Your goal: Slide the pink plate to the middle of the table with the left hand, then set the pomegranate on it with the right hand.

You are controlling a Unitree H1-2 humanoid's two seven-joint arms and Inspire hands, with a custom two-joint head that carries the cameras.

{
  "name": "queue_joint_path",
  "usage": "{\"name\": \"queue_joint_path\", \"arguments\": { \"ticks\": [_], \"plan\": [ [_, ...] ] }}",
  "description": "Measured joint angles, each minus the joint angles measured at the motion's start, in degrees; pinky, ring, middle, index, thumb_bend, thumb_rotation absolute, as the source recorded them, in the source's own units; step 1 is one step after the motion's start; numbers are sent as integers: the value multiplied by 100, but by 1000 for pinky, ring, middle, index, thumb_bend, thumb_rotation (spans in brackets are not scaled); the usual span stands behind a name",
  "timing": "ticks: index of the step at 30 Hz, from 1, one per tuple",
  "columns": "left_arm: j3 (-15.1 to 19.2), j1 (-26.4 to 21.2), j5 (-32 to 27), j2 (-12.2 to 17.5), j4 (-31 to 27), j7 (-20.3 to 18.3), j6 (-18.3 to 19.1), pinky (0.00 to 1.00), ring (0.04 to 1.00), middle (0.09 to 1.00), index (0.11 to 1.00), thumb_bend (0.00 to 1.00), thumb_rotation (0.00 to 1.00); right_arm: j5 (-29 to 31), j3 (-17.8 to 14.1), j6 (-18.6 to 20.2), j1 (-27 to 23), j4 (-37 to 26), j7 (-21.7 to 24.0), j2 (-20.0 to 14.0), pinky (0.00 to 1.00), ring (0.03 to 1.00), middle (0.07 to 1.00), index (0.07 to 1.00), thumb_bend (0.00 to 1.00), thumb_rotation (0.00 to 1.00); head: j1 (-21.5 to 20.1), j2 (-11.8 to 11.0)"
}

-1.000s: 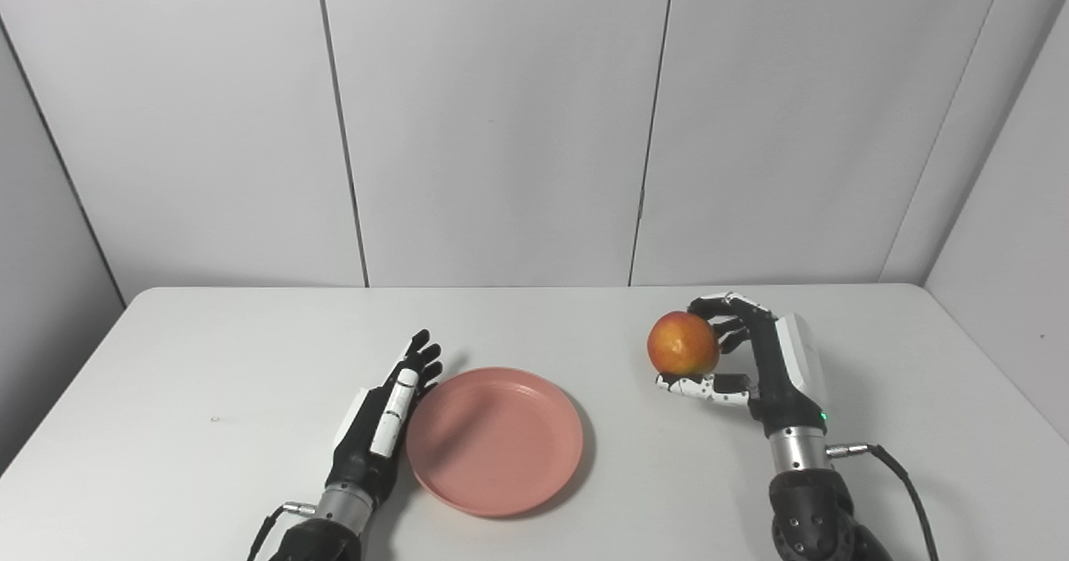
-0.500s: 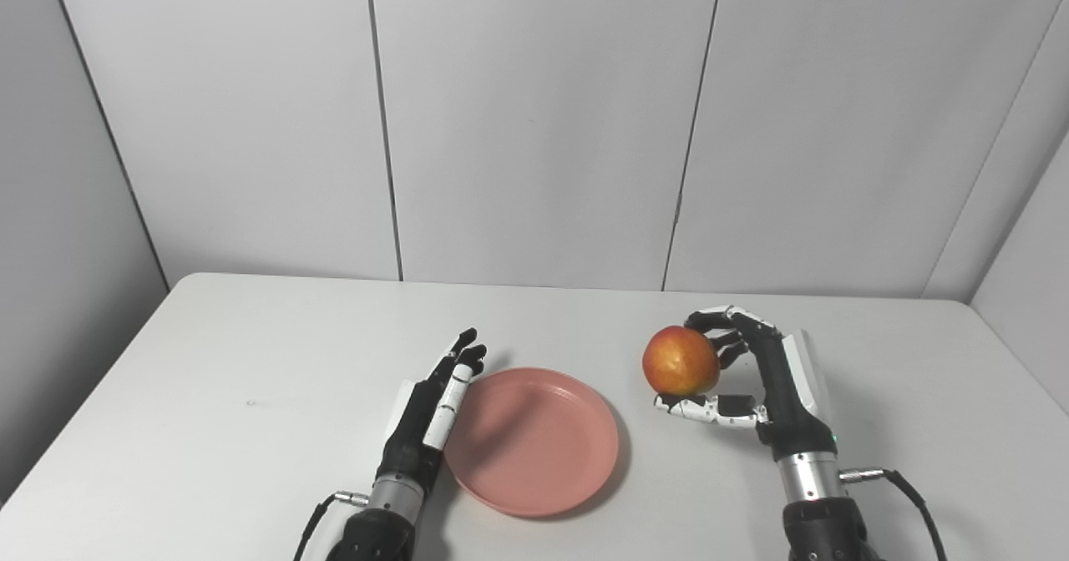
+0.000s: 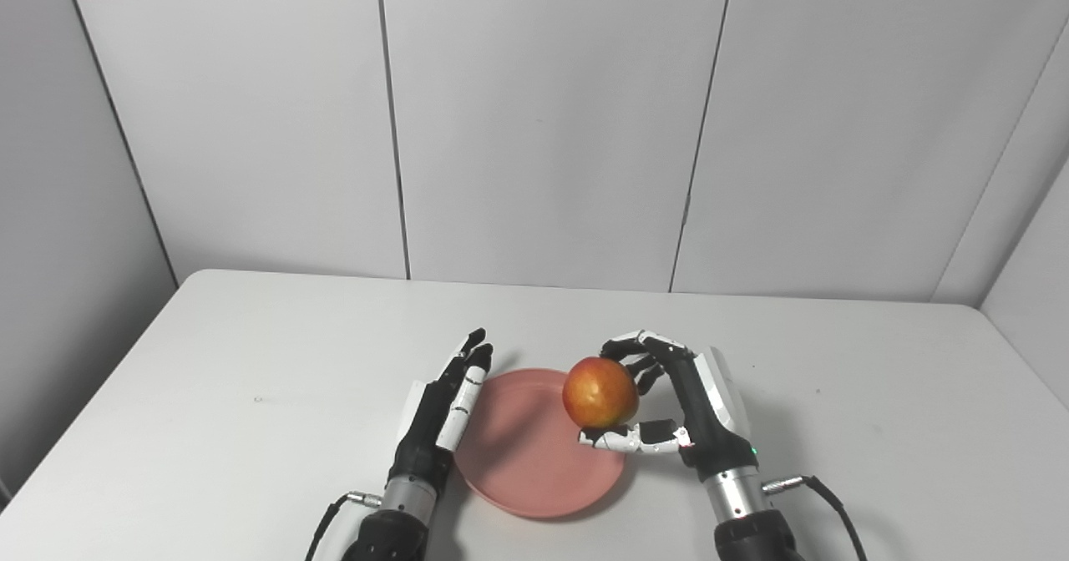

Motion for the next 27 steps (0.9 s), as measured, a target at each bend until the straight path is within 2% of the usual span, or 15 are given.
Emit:
{"name": "queue_joint_path", "arguments": {
  "ticks": [23, 26, 27],
  "plan": [
    [-21, 20, -39, 2, -59, 20, 70, 852, 905, 908, 903, 575, 1000, -773, 489, -60, -427, 1034, -135, 50, 448, 503, 453, 529, 518, 0, -53, 9],
    [-24, 20, -40, 6, -60, 21, 71, 865, 914, 915, 907, 568, 1000, -807, 537, -61, -450, 1034, -139, 25, 467, 523, 458, 525, 518, 0, -70, 9],
    [-24, 20, -41, 5, -59, 21, 71, 859, 909, 912, 902, 571, 1000, -822, 554, -60, -452, 1032, -137, 13, 506, 556, 465, 523, 519, 2, -70, 9]
  ]
}}
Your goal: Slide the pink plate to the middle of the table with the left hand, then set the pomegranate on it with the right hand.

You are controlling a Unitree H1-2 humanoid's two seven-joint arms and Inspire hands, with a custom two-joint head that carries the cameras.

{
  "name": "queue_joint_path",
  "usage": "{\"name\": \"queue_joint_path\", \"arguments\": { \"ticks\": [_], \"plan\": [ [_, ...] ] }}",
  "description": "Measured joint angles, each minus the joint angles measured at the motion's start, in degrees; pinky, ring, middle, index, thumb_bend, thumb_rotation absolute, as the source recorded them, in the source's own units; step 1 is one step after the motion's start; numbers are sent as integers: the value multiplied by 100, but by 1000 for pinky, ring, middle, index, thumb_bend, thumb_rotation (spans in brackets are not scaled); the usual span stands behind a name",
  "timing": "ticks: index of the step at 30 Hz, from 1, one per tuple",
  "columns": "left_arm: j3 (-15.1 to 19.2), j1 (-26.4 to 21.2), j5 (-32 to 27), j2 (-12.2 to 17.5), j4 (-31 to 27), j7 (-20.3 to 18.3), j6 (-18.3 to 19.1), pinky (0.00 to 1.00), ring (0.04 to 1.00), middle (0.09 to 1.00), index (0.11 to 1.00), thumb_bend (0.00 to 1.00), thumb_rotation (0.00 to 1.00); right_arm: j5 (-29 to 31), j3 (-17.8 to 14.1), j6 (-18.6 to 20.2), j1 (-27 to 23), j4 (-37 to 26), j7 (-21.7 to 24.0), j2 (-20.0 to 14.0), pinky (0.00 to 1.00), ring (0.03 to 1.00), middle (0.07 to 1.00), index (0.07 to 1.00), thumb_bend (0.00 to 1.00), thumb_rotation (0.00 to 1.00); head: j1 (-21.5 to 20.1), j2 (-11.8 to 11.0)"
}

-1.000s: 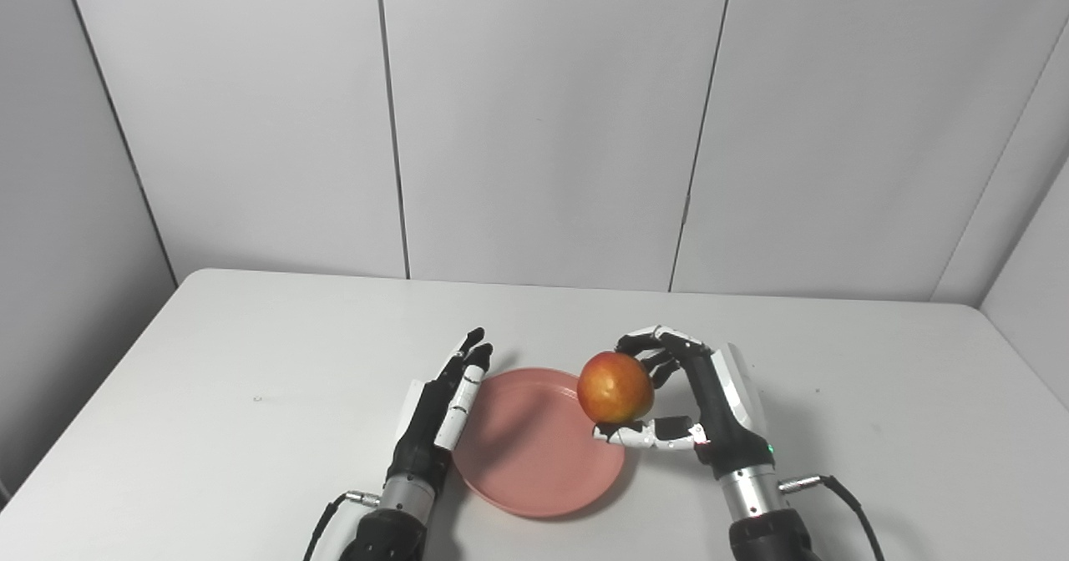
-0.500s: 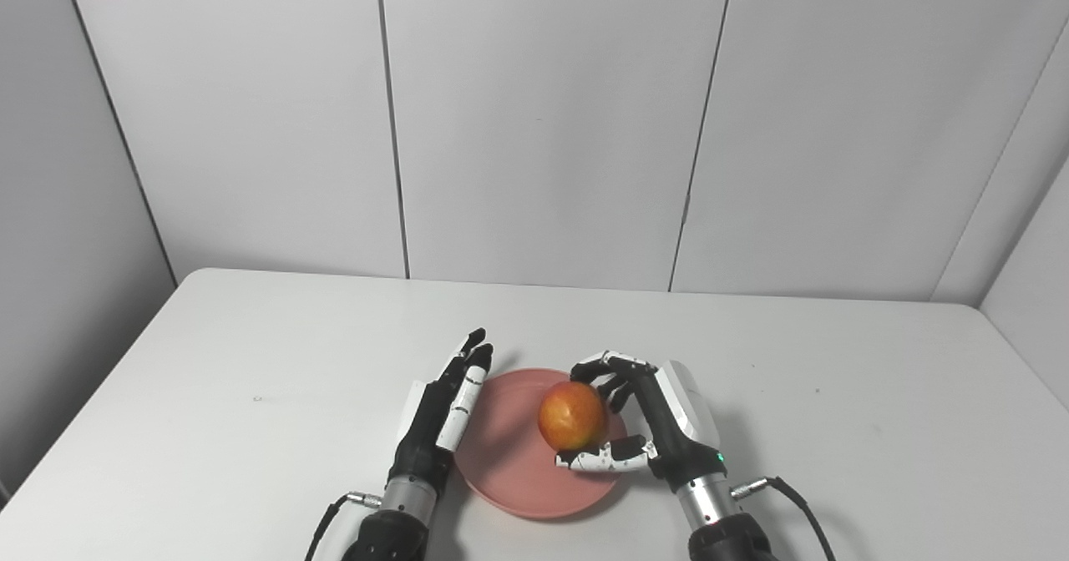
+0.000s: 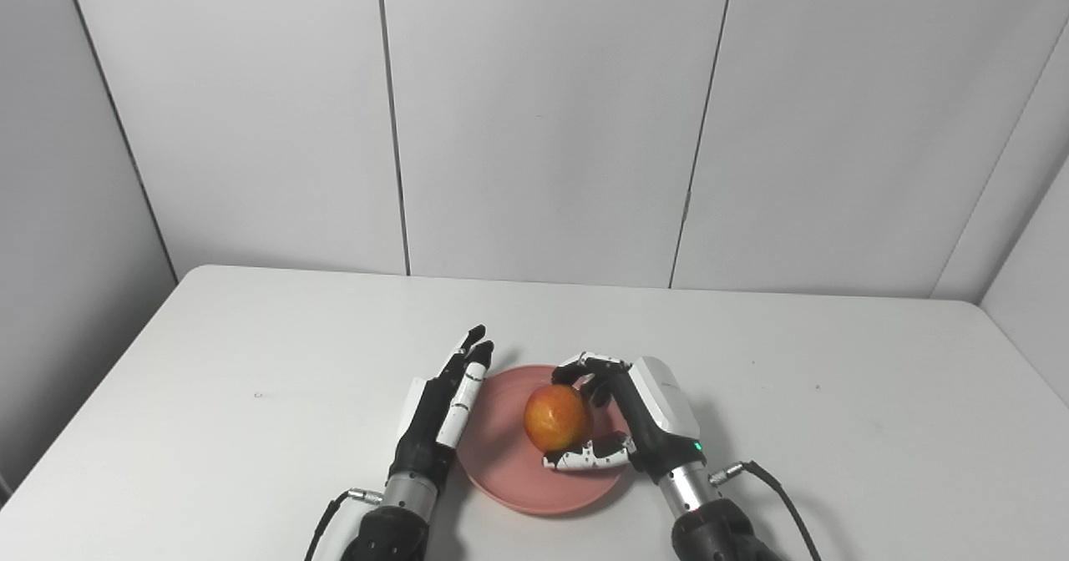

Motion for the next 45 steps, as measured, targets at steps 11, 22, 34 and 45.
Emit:
{"name": "queue_joint_path", "arguments": {
  "ticks": [11, 22, 34, 45],
  "plan": [
    [3, 0, -67, 6, 0, -19, -2, 850, 910, 924, 902, 548, 1000, -255, 197, 0, 5, -232, 99, -151, 826, 847, 843, 712, 583, 439, -9, -9],
    [-14, 0, -52, 18, 1, -3, 2, 842, 900, 916, 903, 582, 1000, -103, 273, -45, 66, -535, 357, -305, 996, 969, 956, 908, 615, 689, -18, 0],
    [-5, 6, -20, 15, -19, 9, 24, 845, 904, 914, 898, 564, 1000, 722, -150, -282, 450, -1101, 563, -347, 982, 1000, 1000, 1000, 608, 787, 0, -9],
    [5, 34, -84, 47, -34, -20, 6, 862, 905, 913, 909, 570, 1000, 1893, -824, -261, 878, -1276, 1087, -422, 1000, 1000, 1000, 1000, 595, 866, -17, 26]
  ]
}}
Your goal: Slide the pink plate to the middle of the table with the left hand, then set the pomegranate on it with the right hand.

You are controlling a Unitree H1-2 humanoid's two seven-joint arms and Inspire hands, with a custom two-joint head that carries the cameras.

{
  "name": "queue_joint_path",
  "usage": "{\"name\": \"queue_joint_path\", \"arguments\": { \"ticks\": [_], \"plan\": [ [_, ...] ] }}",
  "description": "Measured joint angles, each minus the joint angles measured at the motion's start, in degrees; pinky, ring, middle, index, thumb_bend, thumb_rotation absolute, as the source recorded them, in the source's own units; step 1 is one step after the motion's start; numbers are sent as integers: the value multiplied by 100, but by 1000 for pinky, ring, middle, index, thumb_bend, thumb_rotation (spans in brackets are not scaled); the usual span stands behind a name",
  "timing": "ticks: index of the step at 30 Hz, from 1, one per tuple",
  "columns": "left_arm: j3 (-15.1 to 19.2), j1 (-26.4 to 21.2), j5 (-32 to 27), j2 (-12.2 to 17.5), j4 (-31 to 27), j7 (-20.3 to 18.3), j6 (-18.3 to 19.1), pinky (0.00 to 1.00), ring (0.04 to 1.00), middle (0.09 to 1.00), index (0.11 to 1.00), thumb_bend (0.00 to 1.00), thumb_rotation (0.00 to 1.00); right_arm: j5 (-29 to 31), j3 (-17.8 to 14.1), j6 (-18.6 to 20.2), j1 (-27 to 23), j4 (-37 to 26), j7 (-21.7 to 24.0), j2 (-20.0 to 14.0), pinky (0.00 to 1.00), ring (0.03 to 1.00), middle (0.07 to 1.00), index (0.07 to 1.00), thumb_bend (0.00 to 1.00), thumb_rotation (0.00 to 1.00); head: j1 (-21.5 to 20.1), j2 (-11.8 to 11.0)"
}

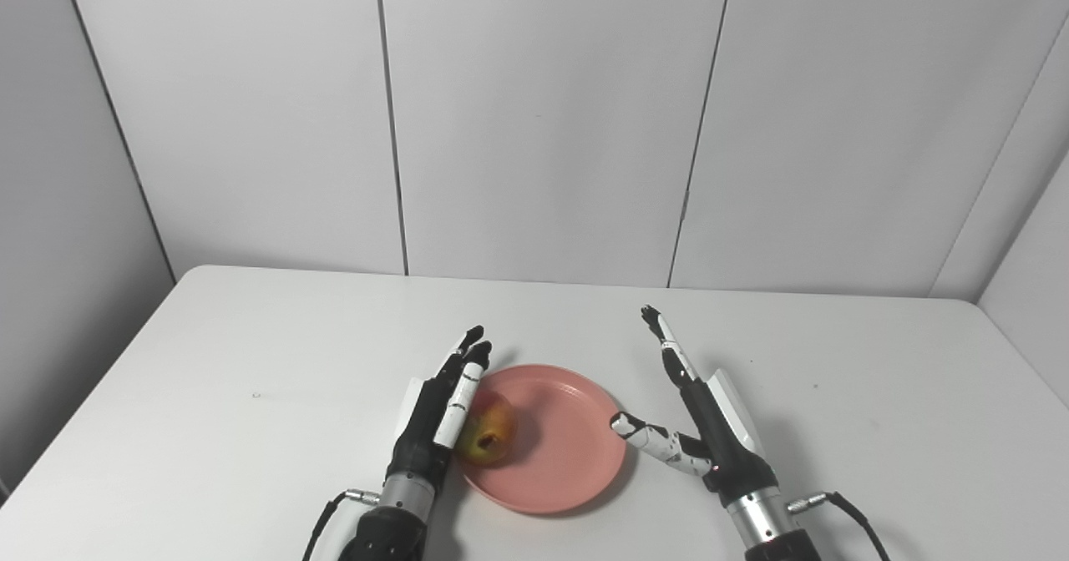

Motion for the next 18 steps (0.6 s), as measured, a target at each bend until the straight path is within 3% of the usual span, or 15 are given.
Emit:
{"name": "queue_joint_path", "arguments": {
  "ticks": [4, 11, 18],
  "plan": [
    [15, 14, -98, 63, 3, -118, -111, 874, 915, 923, 920, 599, 1000, 242, -195, 95, 20, 5, 85, 9, 1000, 1000, 1000, 1000, 579, 945, -18, 35],
    [130, 25, -603, 184, -14, -560, -143, 928, 954, 964, 969, 637, 1000, 465, -336, 577, 83, 3, 203, 189, 1000, 1000, 1000, 1000, 580, 958, -114, 97],
    [251, 146, -693, 296, -183, -766, -138, 946, 969, 982, 987, 660, 1000, 714, -370, 857, 142, -9, 368, 330, 1000, 1000, 1000, 1000, 595, 972, -185, 123]
  ]
}}
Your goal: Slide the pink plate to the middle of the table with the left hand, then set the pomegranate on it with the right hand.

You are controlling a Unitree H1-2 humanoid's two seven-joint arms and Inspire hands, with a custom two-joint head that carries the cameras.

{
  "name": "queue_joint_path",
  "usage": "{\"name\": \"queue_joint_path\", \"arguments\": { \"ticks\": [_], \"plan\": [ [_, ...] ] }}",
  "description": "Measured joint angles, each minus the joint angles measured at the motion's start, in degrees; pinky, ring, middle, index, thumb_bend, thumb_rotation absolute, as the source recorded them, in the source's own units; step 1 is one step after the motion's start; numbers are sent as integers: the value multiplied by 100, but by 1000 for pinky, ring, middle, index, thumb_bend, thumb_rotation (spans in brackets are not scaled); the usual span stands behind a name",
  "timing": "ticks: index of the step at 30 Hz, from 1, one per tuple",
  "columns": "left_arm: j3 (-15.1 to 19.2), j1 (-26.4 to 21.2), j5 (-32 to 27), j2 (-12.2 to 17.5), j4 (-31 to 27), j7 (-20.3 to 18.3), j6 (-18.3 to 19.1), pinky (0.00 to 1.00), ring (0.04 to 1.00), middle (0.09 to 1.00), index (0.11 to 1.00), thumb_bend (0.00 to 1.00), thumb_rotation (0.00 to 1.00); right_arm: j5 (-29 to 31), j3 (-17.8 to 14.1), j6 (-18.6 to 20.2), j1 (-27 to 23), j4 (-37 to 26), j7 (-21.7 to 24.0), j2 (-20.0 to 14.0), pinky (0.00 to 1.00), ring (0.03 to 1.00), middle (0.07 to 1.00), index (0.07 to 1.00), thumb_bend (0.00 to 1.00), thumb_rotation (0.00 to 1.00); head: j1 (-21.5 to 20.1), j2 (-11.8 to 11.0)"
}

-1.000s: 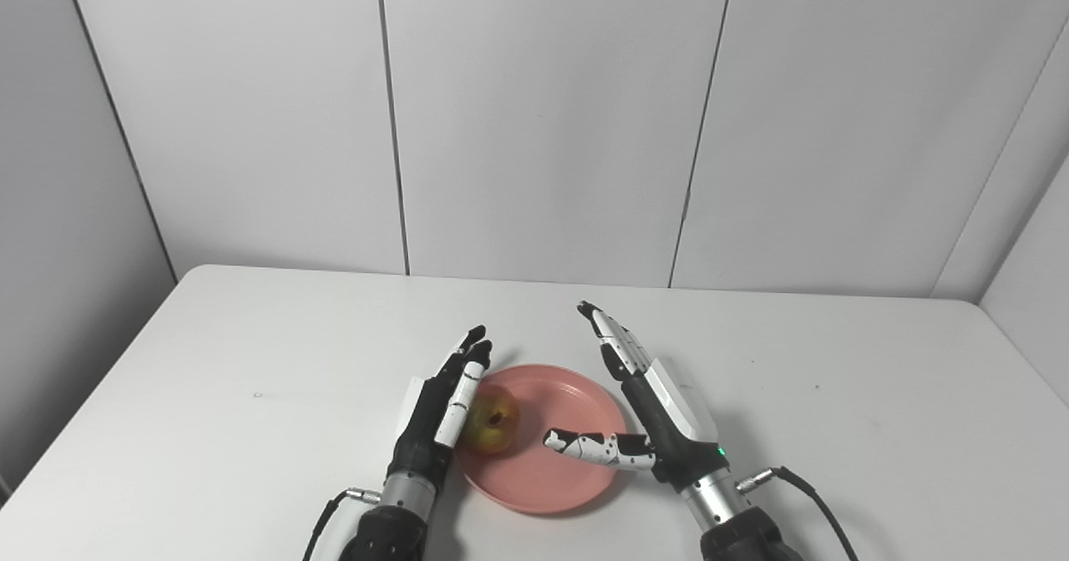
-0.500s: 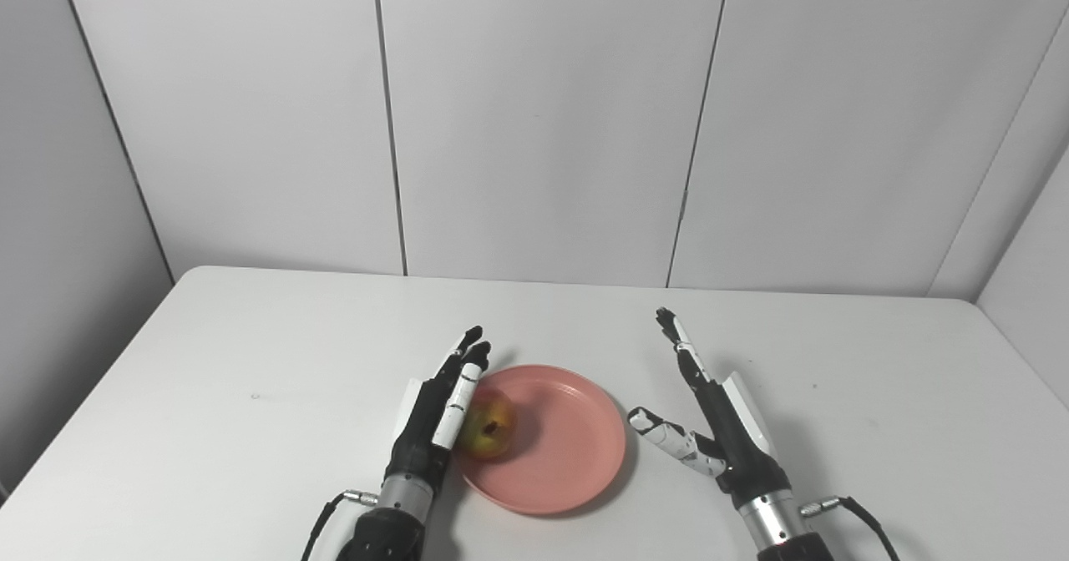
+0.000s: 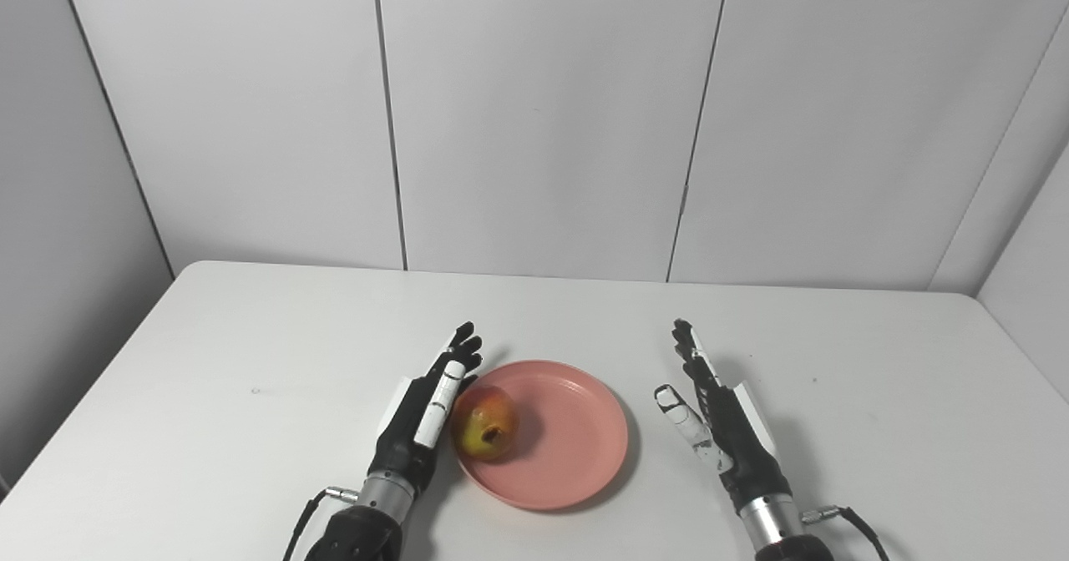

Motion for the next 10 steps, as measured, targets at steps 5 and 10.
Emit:
{"name": "queue_joint_path", "arguments": {
  "ticks": [5, 10],
  "plan": [
    [48, 5, -2, 25, -14, -49, 0, 969, 989, 999, 1000, 655, 1000, 108, -19, 134, 24, -33, 5, 199, 1000, 1000, 1000, 1000, 609, 972, -62, -9],
    [79, 10, -58, 65, -14, -76, -2, 973, 995, 1000, 1000, 659, 1000, 175, -33, 384, 92, -176, 12, 383, 1000, 1000, 1000, 1000, 659, 971, -123, -9]
  ]
}}
